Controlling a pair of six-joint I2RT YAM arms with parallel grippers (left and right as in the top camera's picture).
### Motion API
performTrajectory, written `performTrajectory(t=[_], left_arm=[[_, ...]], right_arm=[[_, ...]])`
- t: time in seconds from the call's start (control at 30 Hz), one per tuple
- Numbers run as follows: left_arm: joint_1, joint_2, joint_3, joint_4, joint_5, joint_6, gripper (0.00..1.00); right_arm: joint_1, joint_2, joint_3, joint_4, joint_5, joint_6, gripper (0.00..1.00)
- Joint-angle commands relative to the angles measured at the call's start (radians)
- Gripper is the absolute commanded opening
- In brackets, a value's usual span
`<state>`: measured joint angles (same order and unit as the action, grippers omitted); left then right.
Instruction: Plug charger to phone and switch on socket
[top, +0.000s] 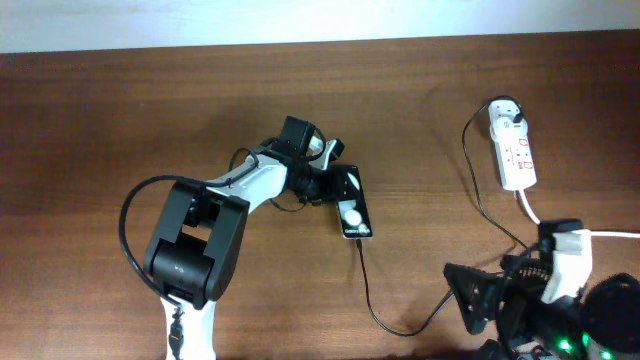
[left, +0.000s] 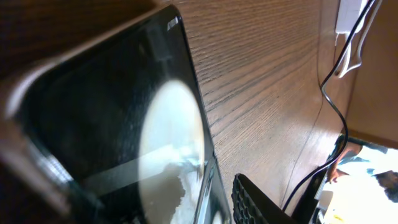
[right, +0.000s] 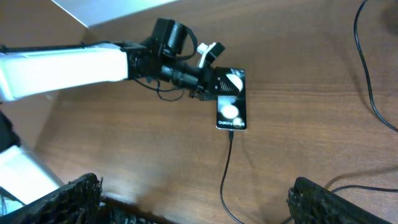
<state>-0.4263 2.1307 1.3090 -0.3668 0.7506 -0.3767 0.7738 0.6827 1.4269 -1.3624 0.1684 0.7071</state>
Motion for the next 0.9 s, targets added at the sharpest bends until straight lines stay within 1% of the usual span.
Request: performTrajectory(t=[0.0,0.07,0.23,0.27,0.3,0.33,0.37,0.5,0.53,0.57,0.63,0.7,0.73,0.77,0.8,0.87], left_arm=[[-0.002,0.016,0.015,0.03,0.0,0.099,0.43],[-0.002,0.016,0.015,0.076,-0.001,0.099,0.45],[-0.001,0.016,0.015,0.077,-0.075,0.099,0.5],[0.002,0.016,0.015,0.077,-0.086,0.099,0.55],[0.016,0.016,0.015,0.079,-0.086,0.103,0.79],[0.029,0.016,0.015,0.077,-0.085,0.103,0.95],[0.047,0.016,0.015,0.071,-0.086,0.103,0.99],[0.158,-0.011,0.015,0.005,-0.085,0.114,0.99],[0.204,-0.071,0.015,-0.042,-0.086,0.175,0.99],[0.227,-0.111,0.015,-0.064,-0.086,0.195,0.99],[0.293,-0.262,0.015,-0.119,-0.086,0.219,0.99],[0.364,-0.499,0.015,-0.209,-0.106,0.292,0.99],[0.383,-0.617,0.015,-0.269,-0.192,0.303,0.99],[0.391,-0.747,0.015,-0.357,-0.338,0.303,0.99],[0.391,-0.84,0.015,-0.411,-0.416,0.303,0.99],[0.391,-1.065,0.015,-0.535,-0.517,0.303,0.99]], right_arm=[[-0.003,-0.01,0.004,0.0,0.027,0.008,0.99],[-0.003,-0.009,0.004,0.0,0.027,0.008,0.99],[-0.003,-0.009,0.003,-0.039,0.027,0.008,0.99],[-0.003,-0.009,0.003,-0.05,0.027,0.008,0.99],[-0.003,-0.009,0.003,-0.056,0.027,0.008,0.99],[-0.003,-0.009,0.003,-0.058,0.027,0.008,0.99],[-0.003,-0.009,0.003,-0.064,0.027,0.007,0.99],[-0.003,-0.009,0.003,-0.064,0.027,0.008,0.99],[-0.003,-0.009,0.003,-0.064,0.027,0.008,0.99],[-0.003,-0.009,0.003,-0.064,0.027,0.008,0.99],[-0.003,-0.009,0.003,-0.064,0.027,0.008,0.99],[-0.003,-0.009,0.003,-0.064,0.027,0.008,0.99],[-0.003,-0.009,0.003,-0.064,0.027,0.008,0.99],[-0.003,-0.009,0.003,-0.064,0.027,0.008,0.99],[-0.003,-0.009,0.003,-0.064,0.027,0.008,0.99],[-0.003,-0.009,0.003,-0.064,0.027,0.008,0.99]])
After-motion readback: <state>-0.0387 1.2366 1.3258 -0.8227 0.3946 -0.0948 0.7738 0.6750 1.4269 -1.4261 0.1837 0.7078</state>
